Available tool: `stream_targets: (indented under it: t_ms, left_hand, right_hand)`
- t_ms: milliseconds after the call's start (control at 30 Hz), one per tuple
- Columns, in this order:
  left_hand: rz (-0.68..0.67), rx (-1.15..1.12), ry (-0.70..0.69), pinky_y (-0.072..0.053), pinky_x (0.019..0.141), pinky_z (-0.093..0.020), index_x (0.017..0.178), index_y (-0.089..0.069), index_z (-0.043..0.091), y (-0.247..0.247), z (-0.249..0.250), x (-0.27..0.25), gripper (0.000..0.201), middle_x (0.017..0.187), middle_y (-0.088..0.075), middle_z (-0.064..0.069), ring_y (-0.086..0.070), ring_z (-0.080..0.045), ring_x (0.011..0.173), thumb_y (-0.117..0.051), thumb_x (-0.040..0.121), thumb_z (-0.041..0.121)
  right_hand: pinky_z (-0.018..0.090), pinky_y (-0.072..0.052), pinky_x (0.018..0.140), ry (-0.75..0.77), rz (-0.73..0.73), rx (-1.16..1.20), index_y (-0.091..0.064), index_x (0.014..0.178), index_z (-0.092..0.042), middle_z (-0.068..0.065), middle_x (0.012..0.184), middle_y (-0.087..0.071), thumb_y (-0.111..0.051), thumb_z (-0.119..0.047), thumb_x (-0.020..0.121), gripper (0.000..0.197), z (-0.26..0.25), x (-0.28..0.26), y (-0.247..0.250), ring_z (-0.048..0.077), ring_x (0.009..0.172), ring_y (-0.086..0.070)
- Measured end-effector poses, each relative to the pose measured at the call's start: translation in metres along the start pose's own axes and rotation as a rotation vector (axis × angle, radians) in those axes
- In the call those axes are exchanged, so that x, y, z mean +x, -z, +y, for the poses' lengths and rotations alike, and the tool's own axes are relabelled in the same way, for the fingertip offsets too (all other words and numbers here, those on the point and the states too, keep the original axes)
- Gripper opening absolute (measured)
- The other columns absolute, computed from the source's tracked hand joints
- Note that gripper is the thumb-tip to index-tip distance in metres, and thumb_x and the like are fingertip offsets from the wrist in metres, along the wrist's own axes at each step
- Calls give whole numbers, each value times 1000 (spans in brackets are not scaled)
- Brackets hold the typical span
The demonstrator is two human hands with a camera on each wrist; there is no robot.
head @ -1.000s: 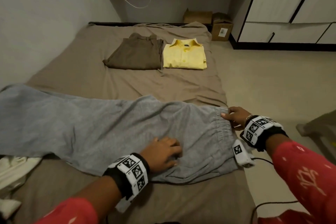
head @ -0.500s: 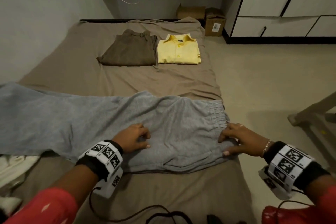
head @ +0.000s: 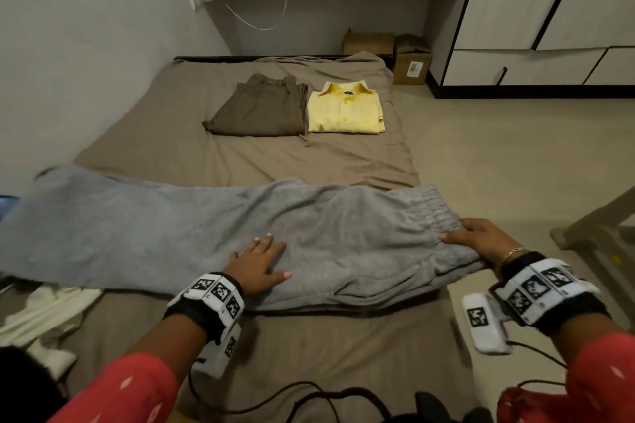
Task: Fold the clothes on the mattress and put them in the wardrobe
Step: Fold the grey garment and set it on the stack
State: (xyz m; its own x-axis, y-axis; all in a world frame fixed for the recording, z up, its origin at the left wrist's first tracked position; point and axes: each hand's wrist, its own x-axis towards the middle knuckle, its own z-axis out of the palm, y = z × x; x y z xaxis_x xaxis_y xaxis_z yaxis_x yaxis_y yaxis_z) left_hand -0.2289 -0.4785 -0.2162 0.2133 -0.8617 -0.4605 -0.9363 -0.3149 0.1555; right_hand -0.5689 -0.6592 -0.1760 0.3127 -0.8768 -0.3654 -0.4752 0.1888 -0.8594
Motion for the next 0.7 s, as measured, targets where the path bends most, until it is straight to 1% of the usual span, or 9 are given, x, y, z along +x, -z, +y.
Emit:
stream_targets:
  t_ms: [100, 200, 267, 333, 367, 467, 567, 633, 700]
  left_hand:
    - [-34, 16, -53, -8, 113, -54, 149, -2, 29, -7, 24, 0, 70, 158, 9, -1, 3, -21, 145, -35, 94, 55]
    - [-55, -36, -46, -6, 114, -53, 150, -5, 27, -12, 31, -2, 72, 158, 8, -2, 3, -20, 145, -34, 92, 59]
    - [-29, -280, -42, -13, 115, -39, 148, -18, 21, -4, 21, -10, 76, 157, -8, -3, -11, -19, 144, -42, 87, 60]
    - [132, -640, -16, -26, 103, -21, 140, -36, 10, 9, 1, -22, 58, 147, -36, -7, -35, -19, 134, -55, 92, 35]
    - [270, -752, 26, -30, 95, -17, 135, -44, 6, 14, -13, -27, 48, 139, -46, -9, -44, -20, 127, -57, 91, 24]
    - [703, -934, 299, -37, 87, -24, 118, -56, -4, 25, -68, -38, 31, 122, -57, -19, -53, -29, 112, -59, 89, 7]
    - [972, -1014, 728, -39, 96, -38, 118, -57, -5, 26, -126, -53, 36, 123, -53, -30, -50, -41, 115, -62, 85, 9]
    - [943, -1055, 993, -37, 98, -40, 121, -52, -5, 24, -158, -69, 39, 127, -49, -31, -46, -43, 119, -58, 86, 11]
    - [812, -1092, 1023, -43, 83, -34, 124, -50, -7, 18, -179, -77, 39, 130, -48, -30, -45, -42, 122, -51, 90, 11]
  right_hand:
    - [26, -55, 55, -13, 21, 20, -65, 90, -2, 7, 68, -71, -64, -4, 82, 8, 7, 0, 29, 21, 59, -67]
    - [29, -46, 66, -99, -23, -274, -61, 97, -3, 12, 91, -65, -64, -14, 85, 17, 25, 9, 25, 20, 70, -60]
    - [29, -41, 72, -207, -75, -548, -58, 108, -1, 14, 107, -61, -61, -28, 88, 34, 31, 16, 15, 26, 85, -59]
    - [29, -40, 82, -231, -72, -937, -49, 123, -2, 18, 126, -53, -56, -39, 90, 50, 17, 16, 4, 30, 109, -54]
    - [30, -42, 89, -173, -23, -1083, -45, 127, -4, 18, 131, -49, -55, -40, 89, 53, 3, 11, -4, 30, 115, -50]
    - [35, -40, 100, 194, -14, -1144, -36, 135, -10, 15, 138, -42, -57, -37, 86, 60, -37, -10, -61, 30, 121, -47]
    - [31, -26, 110, 417, -373, -1069, -10, 148, -22, 7, 154, -10, -56, -42, 88, 79, -58, -45, -144, 26, 139, -22]
    - [32, -16, 114, 432, -521, -1090, -1, 149, -27, 8, 156, 6, -59, -46, 85, 88, -61, -55, -192, 26, 144, -5]
    - [34, -12, 116, 462, -545, -1157, 0, 149, -28, 11, 156, 11, -61, -46, 83, 91, -64, -52, -227, 27, 144, 1]
